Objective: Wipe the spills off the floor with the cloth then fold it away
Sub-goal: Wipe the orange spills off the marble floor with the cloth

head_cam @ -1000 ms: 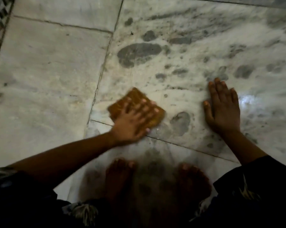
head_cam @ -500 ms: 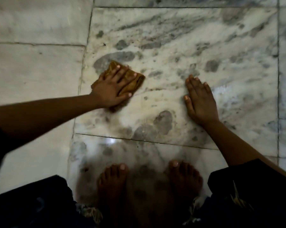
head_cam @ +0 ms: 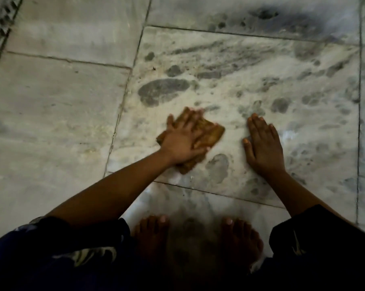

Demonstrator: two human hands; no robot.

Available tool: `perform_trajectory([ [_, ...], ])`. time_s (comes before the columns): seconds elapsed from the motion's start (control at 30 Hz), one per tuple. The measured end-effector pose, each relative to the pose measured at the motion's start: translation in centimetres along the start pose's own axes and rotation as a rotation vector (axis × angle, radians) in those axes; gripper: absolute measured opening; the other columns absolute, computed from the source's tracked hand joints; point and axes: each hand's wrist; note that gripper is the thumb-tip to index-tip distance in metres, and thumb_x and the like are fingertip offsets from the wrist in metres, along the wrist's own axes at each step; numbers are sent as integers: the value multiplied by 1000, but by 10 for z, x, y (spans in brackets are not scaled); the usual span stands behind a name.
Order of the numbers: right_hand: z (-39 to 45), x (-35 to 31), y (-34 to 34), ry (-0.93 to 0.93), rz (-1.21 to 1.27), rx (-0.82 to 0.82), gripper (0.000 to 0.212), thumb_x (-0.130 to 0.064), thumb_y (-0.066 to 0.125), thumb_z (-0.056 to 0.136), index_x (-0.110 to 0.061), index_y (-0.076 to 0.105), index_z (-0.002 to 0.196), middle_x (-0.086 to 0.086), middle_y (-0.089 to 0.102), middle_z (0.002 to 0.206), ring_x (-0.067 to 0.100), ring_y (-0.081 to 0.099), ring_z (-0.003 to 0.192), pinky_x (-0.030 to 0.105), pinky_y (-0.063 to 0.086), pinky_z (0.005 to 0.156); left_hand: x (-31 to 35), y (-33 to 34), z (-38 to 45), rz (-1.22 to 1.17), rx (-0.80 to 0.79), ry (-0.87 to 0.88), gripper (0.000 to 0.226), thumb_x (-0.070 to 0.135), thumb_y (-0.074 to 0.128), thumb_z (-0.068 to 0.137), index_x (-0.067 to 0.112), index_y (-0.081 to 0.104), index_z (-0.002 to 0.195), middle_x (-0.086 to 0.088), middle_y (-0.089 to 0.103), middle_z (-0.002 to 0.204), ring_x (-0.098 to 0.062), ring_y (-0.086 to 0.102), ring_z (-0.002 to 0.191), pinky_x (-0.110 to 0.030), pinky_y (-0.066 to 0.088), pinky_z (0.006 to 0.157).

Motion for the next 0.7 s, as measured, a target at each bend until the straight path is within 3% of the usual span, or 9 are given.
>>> perform_trajectory([
  [0.07,0,-1,0,-4,6,4,59,-37,26,94,-6,32,145,12,30,151,24,27,140,35,12,114,-23,-8,1,-43,43,-198,77,74,17,72,48,12,144,-5,0,159,-31,-2,144,-56,15,109],
  [0.2,-1,1,1,7,21,-11,60,-38,23,95,-6,31,145,12,29,152,24,25,141,34,10,115,-35,-11,-21,-66,135,-385,70,62,34,77,39,30,143,-11,22,153,-38,17,138,-53,31,97],
  [0.33,0,-7,-3,36,30,-20,64,-43,18,93,-9,28,146,11,25,154,24,22,142,35,8,115,-18,-12,-38,-80,141,-433,64,43,58,81,34,36,140,-14,31,143,-39,29,122,-46,39,84],
  [0.43,-2,-16,-8,39,11,-15,65,-45,16,93,-11,23,148,11,21,155,23,19,143,37,8,115,-8,-15,-47,-133,138,-429,61,34,58,83,32,37,140,-12,38,137,-35,35,116,-34,37,66],
  [0.53,-4,-22,-17,14,4,-38,66,-45,17,93,-9,24,148,12,20,155,24,20,143,39,11,115,-14,-15,-50,-214,159,-404,55,38,50,82,31,43,136,-7,50,128,-31,42,111,-33,38,66],
  [0.6,-4,-28,-27,-1,6,-13,65,-44,19,93,-8,26,147,13,22,155,26,22,142,41,13,115,-23,-30,-47,-532,251,-444,52,40,45,79,26,51,129,-2,60,112,-26,51,101,-31,40,72],
  [0.7,5,-40,-43,-14,37,29,63,-43,22,94,-8,28,146,14,25,153,28,23,142,41,15,114,-26,-66,-41,-1277,320,-584,25,17,47,93,15,56,117,1,61,96,-23,56,95,-26,46,72],
])
Point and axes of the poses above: each hand's wrist, its own z-axis towards the middle knuckle, its own y-axis out of the palm, x = y × z
